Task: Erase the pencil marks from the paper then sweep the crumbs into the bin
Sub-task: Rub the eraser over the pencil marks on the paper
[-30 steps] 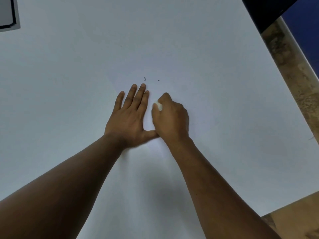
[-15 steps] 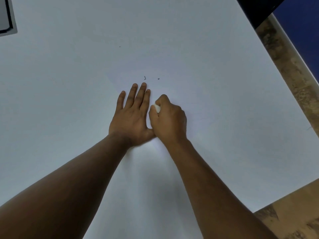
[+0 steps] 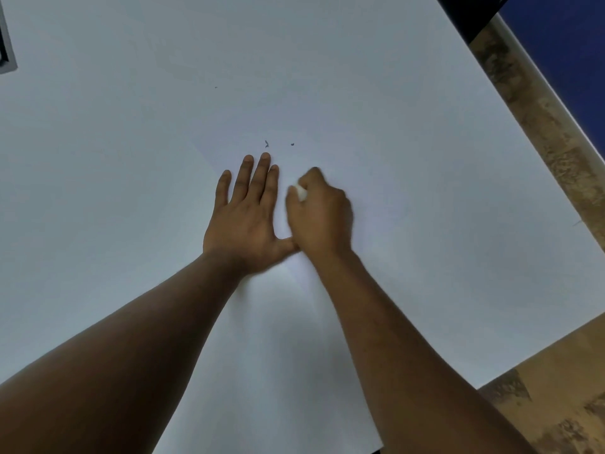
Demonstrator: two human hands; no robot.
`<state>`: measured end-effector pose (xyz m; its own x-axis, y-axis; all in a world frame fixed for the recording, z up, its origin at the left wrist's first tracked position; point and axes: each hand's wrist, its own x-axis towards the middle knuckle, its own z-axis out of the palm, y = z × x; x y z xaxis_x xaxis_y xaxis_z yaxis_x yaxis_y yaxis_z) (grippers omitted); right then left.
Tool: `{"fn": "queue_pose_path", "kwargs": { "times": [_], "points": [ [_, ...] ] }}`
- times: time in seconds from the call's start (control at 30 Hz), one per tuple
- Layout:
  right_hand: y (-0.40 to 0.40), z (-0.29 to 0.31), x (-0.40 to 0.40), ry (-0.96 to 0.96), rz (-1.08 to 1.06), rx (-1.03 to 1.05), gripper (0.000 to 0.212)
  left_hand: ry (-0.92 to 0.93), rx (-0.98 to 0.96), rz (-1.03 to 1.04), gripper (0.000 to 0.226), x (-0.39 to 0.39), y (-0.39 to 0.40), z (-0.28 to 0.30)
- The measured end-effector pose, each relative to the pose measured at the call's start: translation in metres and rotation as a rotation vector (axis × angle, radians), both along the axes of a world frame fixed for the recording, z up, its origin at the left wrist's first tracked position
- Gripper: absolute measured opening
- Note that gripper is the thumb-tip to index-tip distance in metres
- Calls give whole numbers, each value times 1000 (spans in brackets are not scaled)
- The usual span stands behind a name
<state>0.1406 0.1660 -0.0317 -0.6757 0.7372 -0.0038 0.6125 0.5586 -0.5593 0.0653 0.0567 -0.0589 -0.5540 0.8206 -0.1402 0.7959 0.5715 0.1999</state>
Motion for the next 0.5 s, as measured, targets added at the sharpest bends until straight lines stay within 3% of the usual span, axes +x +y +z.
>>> {"fn": "queue_pose_path", "kwargs": {
  "times": [0.1, 0.23, 0.5],
  "points": [
    [-7, -1, -8, -61, 72, 89, 21, 4, -1, 0, 111, -1, 0, -1],
    [37, 2, 13, -142, -125, 129, 20, -14, -8, 38, 123, 2, 2, 3],
    [51, 3, 22, 7, -148, 62, 16, -4, -5, 44, 122, 3, 2, 3]
  ]
}}
